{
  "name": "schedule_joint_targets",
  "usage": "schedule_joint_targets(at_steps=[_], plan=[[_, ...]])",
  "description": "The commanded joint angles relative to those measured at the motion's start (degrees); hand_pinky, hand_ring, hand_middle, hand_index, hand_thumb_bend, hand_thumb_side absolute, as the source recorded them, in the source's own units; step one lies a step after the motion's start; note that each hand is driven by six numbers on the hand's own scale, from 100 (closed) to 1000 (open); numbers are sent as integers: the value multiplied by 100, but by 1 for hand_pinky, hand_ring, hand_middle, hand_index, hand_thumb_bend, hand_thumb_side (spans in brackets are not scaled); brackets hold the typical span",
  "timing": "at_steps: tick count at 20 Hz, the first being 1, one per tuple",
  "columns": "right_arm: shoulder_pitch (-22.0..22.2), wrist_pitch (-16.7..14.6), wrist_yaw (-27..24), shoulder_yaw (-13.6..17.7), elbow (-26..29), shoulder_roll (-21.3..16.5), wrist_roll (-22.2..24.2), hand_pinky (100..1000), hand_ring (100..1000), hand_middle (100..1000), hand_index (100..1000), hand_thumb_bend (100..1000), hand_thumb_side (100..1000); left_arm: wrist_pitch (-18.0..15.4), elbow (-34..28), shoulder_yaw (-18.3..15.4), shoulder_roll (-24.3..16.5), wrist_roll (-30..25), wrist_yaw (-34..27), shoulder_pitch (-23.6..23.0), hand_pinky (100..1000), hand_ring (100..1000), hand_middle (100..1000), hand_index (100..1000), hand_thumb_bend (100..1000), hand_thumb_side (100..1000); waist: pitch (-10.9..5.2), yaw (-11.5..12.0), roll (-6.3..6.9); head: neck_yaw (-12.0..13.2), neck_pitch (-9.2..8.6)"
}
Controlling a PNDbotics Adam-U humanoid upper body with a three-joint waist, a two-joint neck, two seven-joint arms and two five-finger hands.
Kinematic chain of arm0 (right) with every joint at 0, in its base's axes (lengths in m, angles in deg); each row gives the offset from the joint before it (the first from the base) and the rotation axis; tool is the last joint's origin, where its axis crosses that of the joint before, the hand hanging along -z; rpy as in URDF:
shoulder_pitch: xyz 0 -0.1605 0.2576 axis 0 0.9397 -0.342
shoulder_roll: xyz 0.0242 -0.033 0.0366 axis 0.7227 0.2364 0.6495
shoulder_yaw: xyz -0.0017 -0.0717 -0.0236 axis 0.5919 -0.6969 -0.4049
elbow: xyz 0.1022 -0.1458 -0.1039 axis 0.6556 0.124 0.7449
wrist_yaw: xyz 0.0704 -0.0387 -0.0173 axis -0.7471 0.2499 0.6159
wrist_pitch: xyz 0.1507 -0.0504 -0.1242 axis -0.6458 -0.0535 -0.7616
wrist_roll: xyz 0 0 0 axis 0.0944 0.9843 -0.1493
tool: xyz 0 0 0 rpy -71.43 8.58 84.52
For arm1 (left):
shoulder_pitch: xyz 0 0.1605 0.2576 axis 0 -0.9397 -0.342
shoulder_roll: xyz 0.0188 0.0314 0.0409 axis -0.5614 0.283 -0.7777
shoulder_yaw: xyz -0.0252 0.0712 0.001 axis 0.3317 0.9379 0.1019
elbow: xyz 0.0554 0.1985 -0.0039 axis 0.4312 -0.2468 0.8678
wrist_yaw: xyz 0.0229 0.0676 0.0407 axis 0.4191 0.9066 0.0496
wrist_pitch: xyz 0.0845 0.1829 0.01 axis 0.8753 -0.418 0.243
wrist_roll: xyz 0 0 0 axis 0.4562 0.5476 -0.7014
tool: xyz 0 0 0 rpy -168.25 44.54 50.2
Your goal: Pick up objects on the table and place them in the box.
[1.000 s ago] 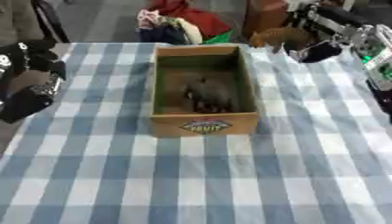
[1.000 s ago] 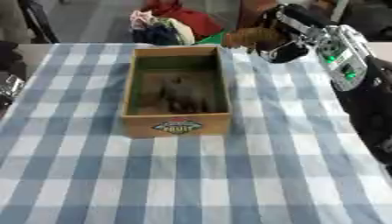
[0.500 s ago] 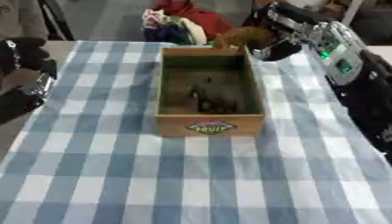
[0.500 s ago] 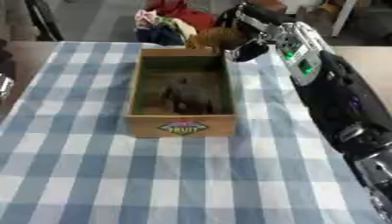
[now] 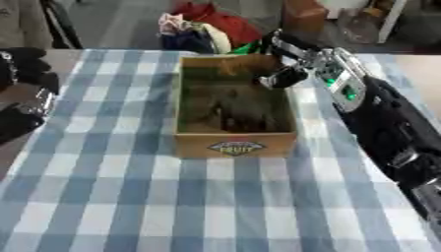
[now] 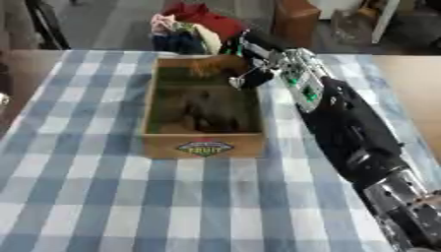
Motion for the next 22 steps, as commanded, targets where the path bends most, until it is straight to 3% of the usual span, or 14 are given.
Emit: schedule_joint_targets(at_steps=[1,2,5,9,15,22], plan=[[-143,-67,51,-8,72,-59,16,636,710,696,853,373,141,-3,-87,-33,-77,-20,-43,105,698,642,617,801,196,373,-100,-5,24,-17,-77],[-138,-78,26,-12,88,-73,33,693,766,757,879,451,210,-1,-85,-37,-81,-18,-43,101,698,642,617,801,197,374,-105,-11,24,-7,-81],[-123,-77,-73,-4,148,-124,48,740,815,812,903,547,282,3,-76,-42,-89,-22,-38,81,699,642,617,801,197,375,-122,-44,23,12,-87],[-100,-75,-209,-10,275,-228,28,738,808,809,906,554,302,8,-64,-55,-89,-16,-35,50,698,642,617,802,197,375,-146,-109,25,42,-77],[13,-52,-582,-69,780,-562,-97,714,785,795,904,474,287,24,-19,-99,-111,36,-20,-37,697,642,616,801,194,373,-177,-254,38,151,-59],[512,373,-1712,-89,1913,-1294,-663,679,758,777,900,311,213,54,58,-178,-142,198,-16,-129,695,649,629,805,190,364,-171,-452,54,317,-34]])
